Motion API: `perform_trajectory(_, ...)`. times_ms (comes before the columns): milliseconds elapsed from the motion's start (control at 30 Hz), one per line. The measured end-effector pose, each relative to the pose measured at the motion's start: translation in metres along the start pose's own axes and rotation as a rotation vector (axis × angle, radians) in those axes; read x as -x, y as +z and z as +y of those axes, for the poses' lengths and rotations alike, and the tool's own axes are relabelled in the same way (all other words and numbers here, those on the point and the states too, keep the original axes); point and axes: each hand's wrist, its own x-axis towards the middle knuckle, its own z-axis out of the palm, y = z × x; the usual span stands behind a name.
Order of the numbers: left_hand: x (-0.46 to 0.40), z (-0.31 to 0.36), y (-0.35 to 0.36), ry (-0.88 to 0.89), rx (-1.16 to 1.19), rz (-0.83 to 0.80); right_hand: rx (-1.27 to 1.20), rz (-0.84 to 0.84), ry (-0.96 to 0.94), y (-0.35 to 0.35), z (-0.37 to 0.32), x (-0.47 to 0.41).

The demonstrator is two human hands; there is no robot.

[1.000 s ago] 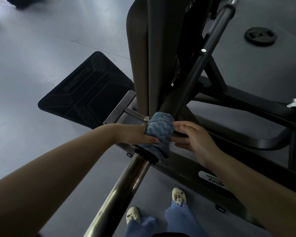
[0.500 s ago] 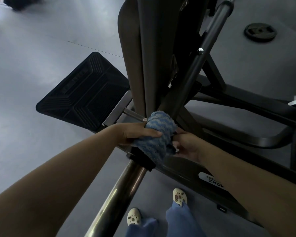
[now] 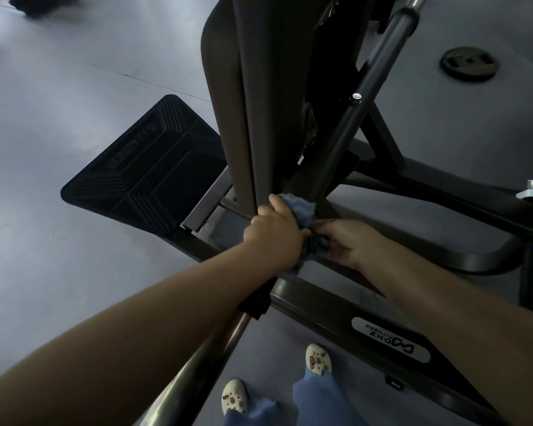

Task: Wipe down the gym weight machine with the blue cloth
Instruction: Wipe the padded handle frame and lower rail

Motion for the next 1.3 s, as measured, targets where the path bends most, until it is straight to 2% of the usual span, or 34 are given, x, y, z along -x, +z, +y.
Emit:
perform_trajectory(233,-0.053,0.016,-0.019,-0.017,0.386,-0.08,0.081,0.116,-0.145,-0.013,-0.053,-0.016)
perform_trajectory(300,-0.06,0.017,-0.025,0.006,0.433,-0.122,0.084,0.161,-0.197,-0.017,-0.066,-0.018)
perform_trajectory(400,-0.062,0.012,-0.027,0.028,0.435,-0.185,0.261,0.214,-0.328,-0.015,-0.067,-0.013)
perform_trajectory(633,-0.03,-0.008,-0.026,0.082,0.287,-0.285,0.592,0.113,-0.448,0.009,-0.016,0.026)
perform_trajectory(833,-0.005,-0.028,-0.019,0.129,0.29,-0.324,0.73,0.15,-0.503,0.029,0.014,0.062)
perform_trajectory(1067,0.024,-0.064,-0.008,0.184,0.381,-0.423,0.67,0.178,-0.483,0.059,0.069,0.088)
perform_trajectory(1200,0.039,-0.078,-0.007,0.242,0.435,-0.388,0.653,0.212,-0.498,0.073,0.094,0.102)
perform_trajectory(1300,0.057,-0.091,-0.005,0.281,0.394,-0.28,0.581,0.22,-0.502,0.079,0.108,0.114)
